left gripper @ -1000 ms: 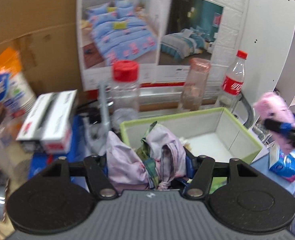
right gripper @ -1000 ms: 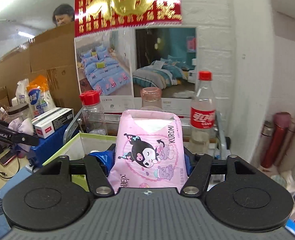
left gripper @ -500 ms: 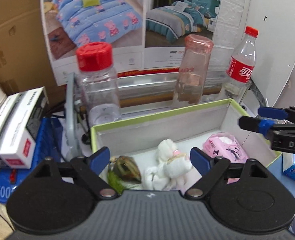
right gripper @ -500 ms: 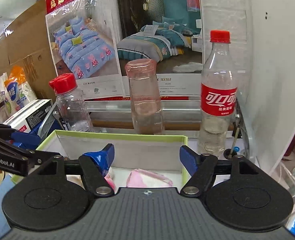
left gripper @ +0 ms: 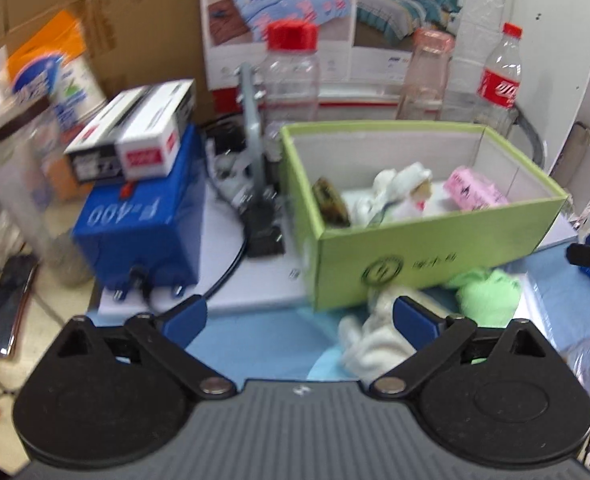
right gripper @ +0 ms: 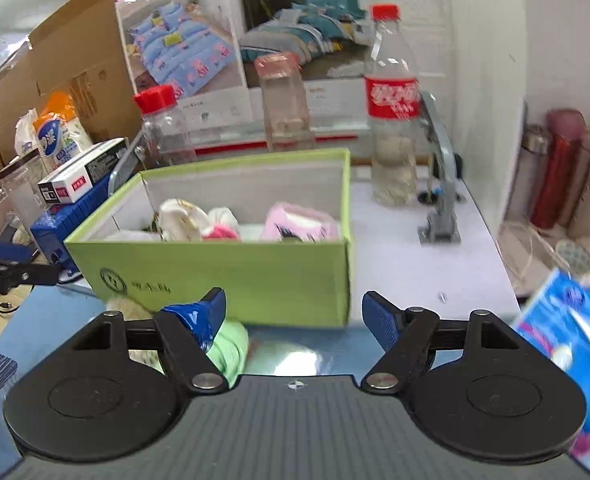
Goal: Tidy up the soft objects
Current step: 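Move left gripper to the white chick-print sock while right gripper approaches the clear zip bag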
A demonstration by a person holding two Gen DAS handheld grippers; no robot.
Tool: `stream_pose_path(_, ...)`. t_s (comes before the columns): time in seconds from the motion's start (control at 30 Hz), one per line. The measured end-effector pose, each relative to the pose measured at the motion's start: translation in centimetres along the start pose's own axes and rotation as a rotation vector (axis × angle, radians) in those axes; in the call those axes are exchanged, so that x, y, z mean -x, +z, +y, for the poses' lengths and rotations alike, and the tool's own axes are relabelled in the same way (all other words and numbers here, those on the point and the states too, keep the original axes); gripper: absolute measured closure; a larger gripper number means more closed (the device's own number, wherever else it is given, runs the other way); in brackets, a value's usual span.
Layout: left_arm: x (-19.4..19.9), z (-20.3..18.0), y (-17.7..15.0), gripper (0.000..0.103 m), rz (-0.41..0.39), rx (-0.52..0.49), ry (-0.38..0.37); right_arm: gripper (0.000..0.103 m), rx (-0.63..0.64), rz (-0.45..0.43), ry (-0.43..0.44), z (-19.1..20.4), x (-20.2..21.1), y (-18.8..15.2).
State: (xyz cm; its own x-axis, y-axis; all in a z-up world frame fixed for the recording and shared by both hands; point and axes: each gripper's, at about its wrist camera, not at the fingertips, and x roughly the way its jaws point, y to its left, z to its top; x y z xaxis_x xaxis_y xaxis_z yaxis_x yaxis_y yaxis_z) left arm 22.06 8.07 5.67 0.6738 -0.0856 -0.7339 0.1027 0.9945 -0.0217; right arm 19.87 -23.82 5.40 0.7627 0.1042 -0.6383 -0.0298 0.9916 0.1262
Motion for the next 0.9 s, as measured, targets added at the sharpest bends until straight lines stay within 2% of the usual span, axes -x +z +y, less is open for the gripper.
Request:
stream_pose_path(0.27, 0.9, 1.8, -3.1, 0.004, 0.028, 0.045, 0.008, 0.041, -0.087, 0.073, -0.035, -1.5, -0.4, -3.0)
stream_pose_path(0.5, 0.7, 1.5, -3.0, 0.003, 0.031, 0.033, 0.016, 0.041, -0.017, 0.187, 0.034, 0.0, -4.2, -1.5)
stream_pose_path(0.6, 0.1, 1.6, -3.2, 0.003, 0.04, 0.027, 0.021, 0.041, -0.026, 0.221, 0.064, 0.1, -5.6, -0.7)
stream_pose_path(0.9, -1.3, 1.7, -2.8, 0.003, 0.059, 0.04, 0.02, 0.041, -0.011, 0.256, 0.069, 0.1, -6.6, -0.7)
